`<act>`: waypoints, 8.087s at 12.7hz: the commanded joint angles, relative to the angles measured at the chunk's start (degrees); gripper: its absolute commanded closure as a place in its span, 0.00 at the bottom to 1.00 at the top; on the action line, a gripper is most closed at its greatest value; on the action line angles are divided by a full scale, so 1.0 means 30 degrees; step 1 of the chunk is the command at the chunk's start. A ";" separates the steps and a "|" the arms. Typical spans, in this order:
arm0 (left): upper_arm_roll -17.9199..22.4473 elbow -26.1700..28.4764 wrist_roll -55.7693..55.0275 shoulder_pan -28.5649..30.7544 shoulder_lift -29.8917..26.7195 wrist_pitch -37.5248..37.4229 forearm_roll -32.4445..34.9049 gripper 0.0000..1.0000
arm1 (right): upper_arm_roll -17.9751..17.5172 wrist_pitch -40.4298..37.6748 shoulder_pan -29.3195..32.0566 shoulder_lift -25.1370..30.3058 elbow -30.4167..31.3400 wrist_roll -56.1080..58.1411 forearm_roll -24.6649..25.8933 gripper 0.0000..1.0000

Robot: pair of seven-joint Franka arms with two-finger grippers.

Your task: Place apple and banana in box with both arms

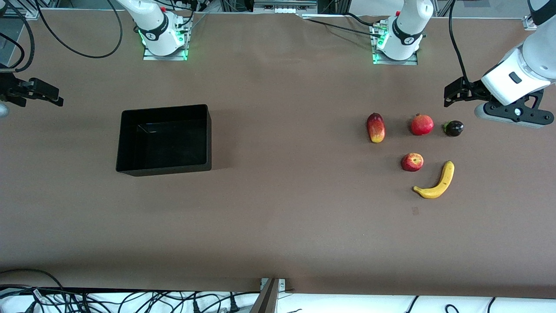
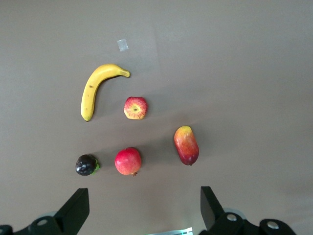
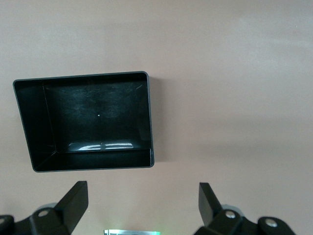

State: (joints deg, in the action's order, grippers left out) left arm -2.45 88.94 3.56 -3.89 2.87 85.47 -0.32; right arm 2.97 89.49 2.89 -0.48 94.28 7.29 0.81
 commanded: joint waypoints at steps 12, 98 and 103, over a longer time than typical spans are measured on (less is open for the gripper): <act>-0.0062 -0.0439 -0.0162 0.0125 0.0186 -0.0425 -0.0302 0.00 | -0.0051 -0.0326 0.0063 0.0189 -0.0136 0.0002 -0.0416 0.00; -0.0120 -0.0643 0.0015 -0.0021 0.0186 -0.0484 -0.0186 0.00 | -0.0432 1.0866 -1.6959 -1.3641 -0.4589 -1.6784 -0.3169 0.00; -0.0237 0.0177 0.0014 -0.0198 0.0157 0.0012 -0.0009 0.00 | 0.0503 0.7243 -1.4944 -0.9460 -0.4589 -1.6638 -0.3228 0.00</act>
State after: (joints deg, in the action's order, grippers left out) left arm -3.08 89.22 3.56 -4.04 3.34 85.15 -0.32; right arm 3.99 117.00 -45.56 -35.78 78.97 -43.41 -8.00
